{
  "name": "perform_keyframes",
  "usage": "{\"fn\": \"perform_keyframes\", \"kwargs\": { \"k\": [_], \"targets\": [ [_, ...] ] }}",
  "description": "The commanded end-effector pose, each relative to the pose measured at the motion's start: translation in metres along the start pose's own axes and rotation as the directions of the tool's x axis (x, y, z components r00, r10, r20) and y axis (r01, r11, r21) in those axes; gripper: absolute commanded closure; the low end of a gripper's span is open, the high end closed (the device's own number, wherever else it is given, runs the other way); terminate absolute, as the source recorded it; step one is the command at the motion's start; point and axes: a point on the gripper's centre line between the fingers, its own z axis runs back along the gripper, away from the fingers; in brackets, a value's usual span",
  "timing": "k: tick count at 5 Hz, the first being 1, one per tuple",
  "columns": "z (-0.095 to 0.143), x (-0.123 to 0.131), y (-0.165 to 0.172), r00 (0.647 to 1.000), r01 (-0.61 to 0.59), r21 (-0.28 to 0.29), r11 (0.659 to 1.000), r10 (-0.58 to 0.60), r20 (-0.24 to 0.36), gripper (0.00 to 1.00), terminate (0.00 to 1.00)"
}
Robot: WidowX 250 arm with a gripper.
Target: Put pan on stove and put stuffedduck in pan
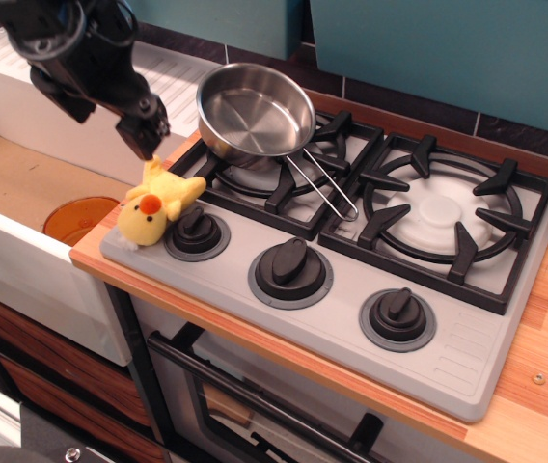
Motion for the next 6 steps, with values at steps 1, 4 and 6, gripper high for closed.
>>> {"fn": "perform_keyframes", "kwargs": {
  "k": [1,4,6],
  "targets": [
    [-0.005,-0.013,-0.008,0.998,-0.001,0.026,1.0,-0.001,0.062,0.0,0.0],
    [-0.038,-0.033,-0.016,0.998,-0.008,0.007,1.0,0.008,0.069,0.0,0.0],
    [-0.065,-0.041,-0.013,0.997,-0.009,-0.042,0.999,0.013,0.076,0.0,0.0]
  ]
}}
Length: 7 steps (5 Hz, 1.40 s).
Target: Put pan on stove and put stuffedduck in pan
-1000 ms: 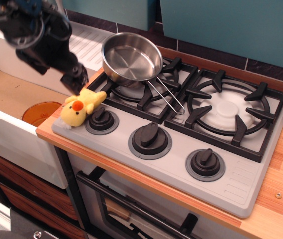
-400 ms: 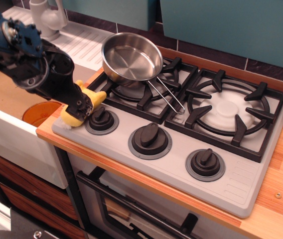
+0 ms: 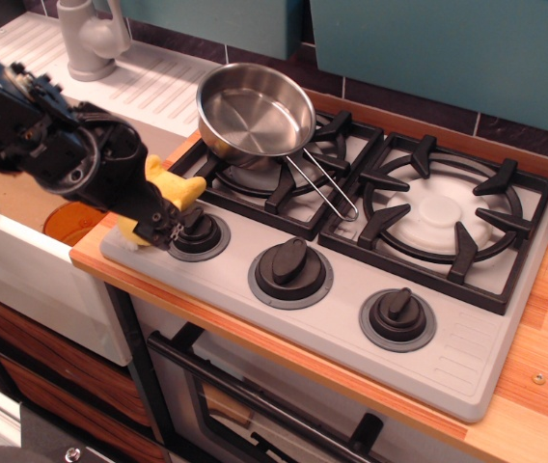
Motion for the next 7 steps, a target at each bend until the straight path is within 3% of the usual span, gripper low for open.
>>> {"fn": "perform_keyframes", "kwargs": {
  "k": [1,2,3,4,6,7],
  "targets": [
    [-0.021,0.001,0.006,0.999,-0.001,-0.021,1.0,0.002,0.036,0.0,0.0],
    [-0.028,0.001,0.007,1.0,-0.008,-0.03,1.0,0.009,0.017,1.0,0.0],
    [-0.022,0.009,0.01,1.0,-0.008,-0.024,1.0,0.008,-0.011,1.0,0.0],
    [0.001,0.023,0.021,0.998,0.014,-0.004,1.0,-0.015,-0.054,1.0,0.0],
    [0.076,0.063,0.034,0.99,0.058,0.078,0.995,-0.047,-0.136,1.0,0.0],
    [0.088,0.085,0.029,0.988,0.071,0.086,0.994,-0.058,-0.145,1.0,0.0]
  ]
}}
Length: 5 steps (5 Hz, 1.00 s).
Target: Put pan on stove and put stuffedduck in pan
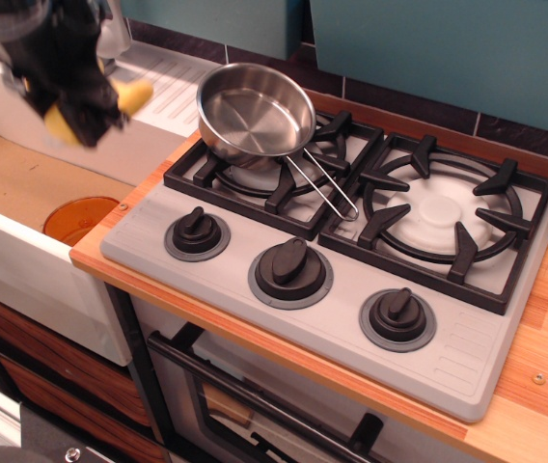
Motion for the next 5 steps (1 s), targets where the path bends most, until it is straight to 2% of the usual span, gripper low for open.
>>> {"fn": "perform_keyframes", "kwargs": {
  "k": [1,3,4,5],
  "targets": [
    [0.023,0.059,-0.014,0.999,0.022,0.031,0.999,-0.023,0.033,1.0,0.0],
    [-0.004,0.112,-0.026,0.993,0.083,-0.022,0.996,-0.081,0.085,1.0,0.0],
    [-0.007,0.12,-0.031,0.992,0.086,-0.018,0.996,-0.084,0.09,1.0,0.0],
    [-0.008,0.122,-0.038,0.99,0.085,-0.016,0.996,-0.083,0.111,0.0,0.0]
  ]
}}
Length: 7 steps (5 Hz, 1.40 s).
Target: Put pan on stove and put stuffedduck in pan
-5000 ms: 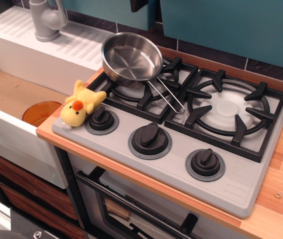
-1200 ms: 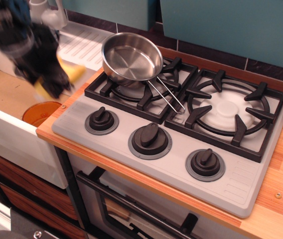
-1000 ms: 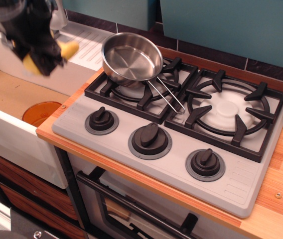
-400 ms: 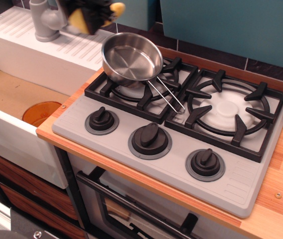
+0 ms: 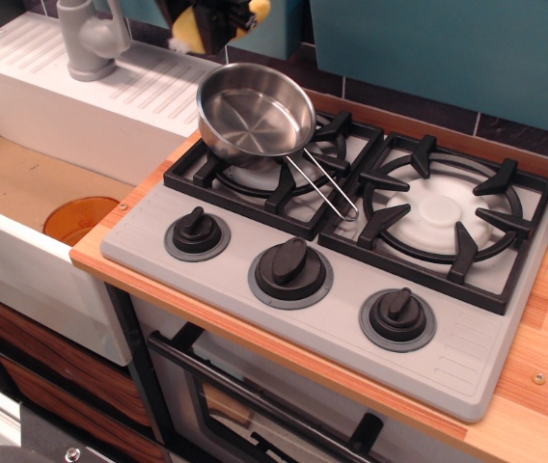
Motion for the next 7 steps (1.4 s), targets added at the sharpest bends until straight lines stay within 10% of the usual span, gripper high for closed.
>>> {"fn": "perform_keyframes", "kwargs": {
  "k": [1,7],
  "targets": [
    [0.009,0.02,-0.006,0.997,-0.004,0.02,1.0,0.003,0.073,0.0,0.0],
    [0.02,0.015,-0.007,0.999,-0.011,0.004,1.0,0.01,0.035,0.0,0.0]
  ]
}}
